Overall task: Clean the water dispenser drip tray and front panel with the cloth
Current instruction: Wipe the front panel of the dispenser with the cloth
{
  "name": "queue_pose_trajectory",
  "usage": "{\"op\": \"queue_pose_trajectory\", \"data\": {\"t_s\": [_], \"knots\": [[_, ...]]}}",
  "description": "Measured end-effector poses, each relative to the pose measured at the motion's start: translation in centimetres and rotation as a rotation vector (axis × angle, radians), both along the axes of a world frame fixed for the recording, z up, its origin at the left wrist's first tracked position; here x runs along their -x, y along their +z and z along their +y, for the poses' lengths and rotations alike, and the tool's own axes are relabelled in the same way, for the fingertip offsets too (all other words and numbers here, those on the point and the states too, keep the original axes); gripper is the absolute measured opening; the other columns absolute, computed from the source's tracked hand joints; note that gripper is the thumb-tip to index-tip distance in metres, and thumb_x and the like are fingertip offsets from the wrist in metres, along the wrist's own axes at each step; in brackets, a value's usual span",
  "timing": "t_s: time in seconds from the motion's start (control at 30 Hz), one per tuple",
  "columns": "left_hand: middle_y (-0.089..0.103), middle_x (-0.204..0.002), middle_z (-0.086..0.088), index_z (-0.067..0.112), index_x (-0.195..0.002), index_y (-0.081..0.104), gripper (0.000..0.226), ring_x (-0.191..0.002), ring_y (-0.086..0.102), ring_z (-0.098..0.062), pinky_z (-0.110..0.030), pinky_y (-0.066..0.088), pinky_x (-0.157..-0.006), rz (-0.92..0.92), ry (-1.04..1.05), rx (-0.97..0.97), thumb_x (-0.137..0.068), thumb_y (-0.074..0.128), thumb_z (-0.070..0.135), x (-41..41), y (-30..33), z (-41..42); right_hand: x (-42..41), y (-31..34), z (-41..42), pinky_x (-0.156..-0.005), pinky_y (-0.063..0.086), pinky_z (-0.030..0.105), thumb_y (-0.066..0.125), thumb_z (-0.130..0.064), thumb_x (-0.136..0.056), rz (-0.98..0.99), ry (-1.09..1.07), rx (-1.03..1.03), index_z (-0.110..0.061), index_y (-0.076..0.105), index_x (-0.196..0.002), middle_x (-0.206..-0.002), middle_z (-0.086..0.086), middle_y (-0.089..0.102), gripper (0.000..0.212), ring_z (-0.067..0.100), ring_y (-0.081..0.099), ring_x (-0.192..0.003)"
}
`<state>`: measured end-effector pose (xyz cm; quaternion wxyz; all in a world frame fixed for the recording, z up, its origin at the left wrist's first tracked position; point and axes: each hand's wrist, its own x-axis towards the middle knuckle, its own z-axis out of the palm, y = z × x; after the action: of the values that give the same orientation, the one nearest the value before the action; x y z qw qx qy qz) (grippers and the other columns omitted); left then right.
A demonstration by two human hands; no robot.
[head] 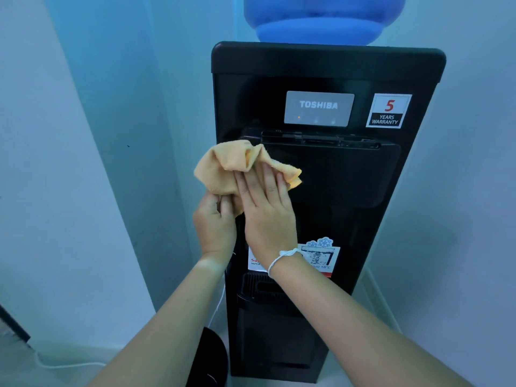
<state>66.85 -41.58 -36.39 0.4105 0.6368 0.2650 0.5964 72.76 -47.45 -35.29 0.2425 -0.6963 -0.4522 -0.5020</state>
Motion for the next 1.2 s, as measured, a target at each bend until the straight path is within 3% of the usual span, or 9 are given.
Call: {"op": "queue_pose_trajectory", "data": {"t_s": [0.3, 0.43, 0.53, 0.6, 0.7, 0.83, 0.97, 1.07, 1.2], "knots": [[0.056, -0.071, 0.009, 0.02, -0.078, 0.053, 0.021, -0.064, 0.053, 0.0, -0.013, 0.041, -0.059, 0.221, -0.135, -0.107, -0.089, 0.046, 0.003, -0.1, -2.1, 2.2, 0.3, -5.0, 1.4, -0.118, -0.003, 0.035, 0.045, -0.02, -0.086, 0.001, -0.103, 0.164, -0.011, 0.032, -0.14, -0.143, -0.003, 0.046, 0.057, 0.018, 0.024, -0.136], [0.05, -0.086, 0.011, 0.013, -0.097, 0.053, 0.026, -0.074, 0.05, -0.002, -0.004, 0.035, -0.061, 0.289, -0.076, -0.142, -0.085, 0.045, -0.008, -0.4, -3.0, 1.8, -0.4, -7.0, 1.4, -0.109, 0.021, 0.036, 0.041, -0.023, -0.085, 0.086, -0.086, 0.217, -0.013, 0.052, -0.13, -0.131, 0.0, 0.059, 0.047, 0.017, 0.044, -0.123], [0.046, -0.118, 0.003, 0.007, -0.121, 0.052, 0.032, -0.103, 0.051, -0.017, -0.015, 0.037, -0.079, 0.367, -0.025, -0.128, -0.088, 0.055, 0.006, -0.9, -4.1, 1.7, -2.1, -7.9, 1.0, -0.103, 0.028, 0.042, 0.041, -0.02, -0.078, 0.214, -0.12, 0.189, -0.011, 0.06, -0.117, -0.117, 0.007, 0.066, 0.045, 0.024, 0.041, -0.119], [0.044, -0.135, -0.011, 0.006, -0.126, 0.051, 0.04, -0.124, 0.045, -0.03, -0.036, 0.042, -0.097, 0.449, 0.033, -0.19, -0.088, 0.057, 0.014, -1.5, -4.4, 2.4, -3.2, -8.2, 0.8, -0.105, 0.026, 0.045, 0.043, -0.022, -0.079, 0.203, -0.12, 0.16, -0.009, 0.06, -0.116, -0.115, 0.009, 0.066, 0.042, 0.027, 0.037, -0.121], [0.041, -0.134, -0.034, -0.001, -0.126, 0.052, 0.048, -0.125, 0.038, -0.047, -0.056, 0.037, -0.101, 0.501, 0.087, -0.295, -0.084, 0.049, 0.023, -2.4, -2.8, 3.2, -3.5, -7.8, 0.5, -0.106, 0.024, 0.046, 0.052, -0.024, -0.079, 0.211, -0.086, 0.096, -0.009, 0.062, -0.112, -0.113, 0.008, 0.068, 0.038, 0.026, 0.037, -0.119], [0.04, -0.134, -0.035, 0.004, -0.126, 0.052, 0.052, -0.12, 0.043, -0.042, -0.037, 0.038, -0.099, 0.534, 0.084, -0.414, -0.083, 0.043, 0.032, -2.4, -1.1, 3.8, -3.6, -7.7, 0.6, -0.108, 0.019, 0.044, 0.053, -0.026, -0.08, 0.226, -0.095, 0.081, -0.009, 0.064, -0.113, -0.113, 0.007, 0.068, 0.038, 0.026, 0.039, -0.119], [0.05, -0.124, -0.023, 0.0, -0.12, 0.056, 0.034, -0.107, 0.049, -0.035, -0.018, 0.028, -0.077, 0.506, 0.088, -0.402, -0.088, 0.055, 0.011, -2.1, -2.1, 4.1, -3.6, -8.2, 0.8, -0.108, 0.019, 0.045, 0.05, -0.026, -0.081, 0.248, -0.086, 0.113, -0.009, 0.063, -0.114, -0.116, 0.007, 0.067, 0.039, 0.026, 0.037, -0.122], [0.044, -0.137, -0.026, -0.001, -0.132, 0.046, 0.051, -0.118, 0.047, -0.039, -0.027, 0.035, -0.084, 0.553, 0.087, -0.409, -0.089, 0.045, 0.026, -1.8, -4.3, 4.2, -3.2, -9.4, 0.4, -0.108, 0.022, 0.046, 0.051, -0.024, -0.082, 0.286, -0.079, 0.182, -0.009, 0.062, -0.114, -0.116, 0.007, 0.066, 0.037, 0.027, 0.035, -0.122], [0.014, -0.154, -0.02, 0.011, -0.148, 0.01, 0.065, -0.144, 0.011, -0.031, -0.034, 0.022, -0.113, 0.623, 0.091, -0.624, -0.094, 0.044, 0.019, -0.9, -9.0, 4.1, -2.9, -12.5, -0.8, -0.108, 0.022, 0.044, 0.047, -0.028, -0.084, 0.331, -0.107, 0.311, -0.011, 0.066, -0.107, -0.115, 0.005, 0.066, 0.034, 0.025, 0.034, -0.123]]}}
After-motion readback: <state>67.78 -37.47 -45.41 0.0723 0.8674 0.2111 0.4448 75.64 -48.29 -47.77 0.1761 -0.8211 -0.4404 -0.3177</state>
